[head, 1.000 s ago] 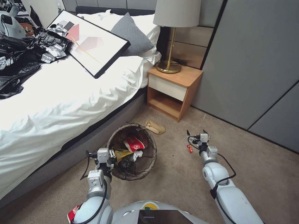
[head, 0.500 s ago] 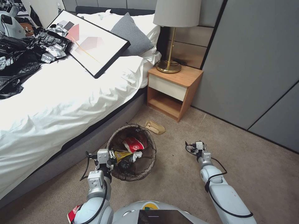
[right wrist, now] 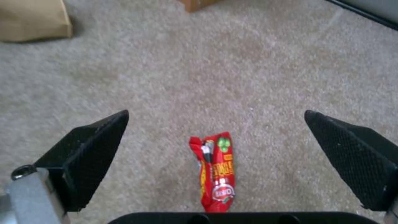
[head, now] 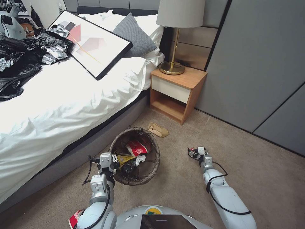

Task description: Pick up the trash bin, then pick up the garbage from the floor and place it into the trash bin.

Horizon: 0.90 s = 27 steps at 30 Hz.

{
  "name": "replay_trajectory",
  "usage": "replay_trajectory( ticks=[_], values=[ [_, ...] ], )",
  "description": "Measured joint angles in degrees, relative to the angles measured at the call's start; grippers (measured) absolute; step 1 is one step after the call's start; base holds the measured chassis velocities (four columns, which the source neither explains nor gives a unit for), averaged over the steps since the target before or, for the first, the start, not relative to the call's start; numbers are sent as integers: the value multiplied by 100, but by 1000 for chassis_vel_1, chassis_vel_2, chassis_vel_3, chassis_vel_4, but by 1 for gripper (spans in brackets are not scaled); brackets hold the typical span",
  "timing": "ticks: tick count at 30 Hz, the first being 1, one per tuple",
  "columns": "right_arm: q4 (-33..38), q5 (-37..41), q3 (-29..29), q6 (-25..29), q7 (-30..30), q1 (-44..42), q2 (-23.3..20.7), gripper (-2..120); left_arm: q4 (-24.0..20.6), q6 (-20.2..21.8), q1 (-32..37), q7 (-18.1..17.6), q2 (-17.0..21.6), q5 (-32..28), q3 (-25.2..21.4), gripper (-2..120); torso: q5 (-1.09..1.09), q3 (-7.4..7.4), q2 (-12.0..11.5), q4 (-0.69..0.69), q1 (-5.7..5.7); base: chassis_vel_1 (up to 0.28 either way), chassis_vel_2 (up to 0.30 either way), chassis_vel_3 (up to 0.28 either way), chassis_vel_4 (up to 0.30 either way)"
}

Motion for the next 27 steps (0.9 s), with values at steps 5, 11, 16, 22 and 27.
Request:
replay_trajectory(
  ticks=[5,11,16,22,27],
  values=[
    [-359,-79,-44,32,-16,199,-5,100,-1,-3,16,-3,-4,13,-4,0,0,0,0,0,0,0,0,0,0],
    [-1021,-242,-89,260,-14,474,91,100,-3,-12,28,-13,-13,30,-14,0,0,0,0,-1,0,0,0,0,0],
    [-1255,-293,-92,317,-19,578,146,100,-3,-19,50,-16,-16,48,-16,0,0,0,0,0,0,0,0,0,0],
    [-1501,-303,-99,338,-19,716,209,100,1,-26,59,-26,-19,62,-22,0,0,0,0,0,0,0,0,0,0],
    [-1867,-331,-105,372,-18,896,261,85,13,-34,73,-31,-26,86,-18,0,0,0,0,0,0,0,0,0,0]
  ],
)
